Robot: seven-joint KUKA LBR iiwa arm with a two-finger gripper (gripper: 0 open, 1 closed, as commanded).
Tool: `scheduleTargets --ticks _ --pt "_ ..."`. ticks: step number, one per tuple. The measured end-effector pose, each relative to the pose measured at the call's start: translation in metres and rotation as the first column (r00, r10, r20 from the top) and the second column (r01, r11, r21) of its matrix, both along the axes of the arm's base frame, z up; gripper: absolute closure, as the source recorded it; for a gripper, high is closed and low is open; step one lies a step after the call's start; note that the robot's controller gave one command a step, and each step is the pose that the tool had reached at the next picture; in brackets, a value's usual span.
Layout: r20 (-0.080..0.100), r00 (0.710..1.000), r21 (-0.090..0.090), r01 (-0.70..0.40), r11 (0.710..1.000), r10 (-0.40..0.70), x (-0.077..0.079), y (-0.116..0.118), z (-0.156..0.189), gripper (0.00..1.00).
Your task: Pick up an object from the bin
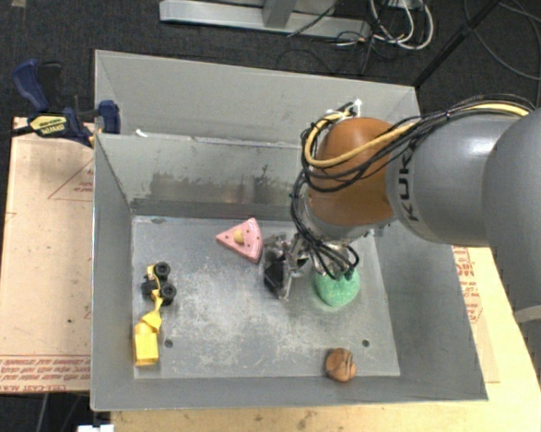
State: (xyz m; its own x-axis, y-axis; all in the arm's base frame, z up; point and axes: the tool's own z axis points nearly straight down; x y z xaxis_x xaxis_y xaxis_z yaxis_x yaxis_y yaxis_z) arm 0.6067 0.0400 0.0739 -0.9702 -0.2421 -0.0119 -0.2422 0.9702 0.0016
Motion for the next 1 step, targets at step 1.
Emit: scheduleTargets --ticks 1 --pt "-0.008 1.0 -0.003 0.027 1.0 -0.027 -0.0017 -0.0045 0.0986 1.0"
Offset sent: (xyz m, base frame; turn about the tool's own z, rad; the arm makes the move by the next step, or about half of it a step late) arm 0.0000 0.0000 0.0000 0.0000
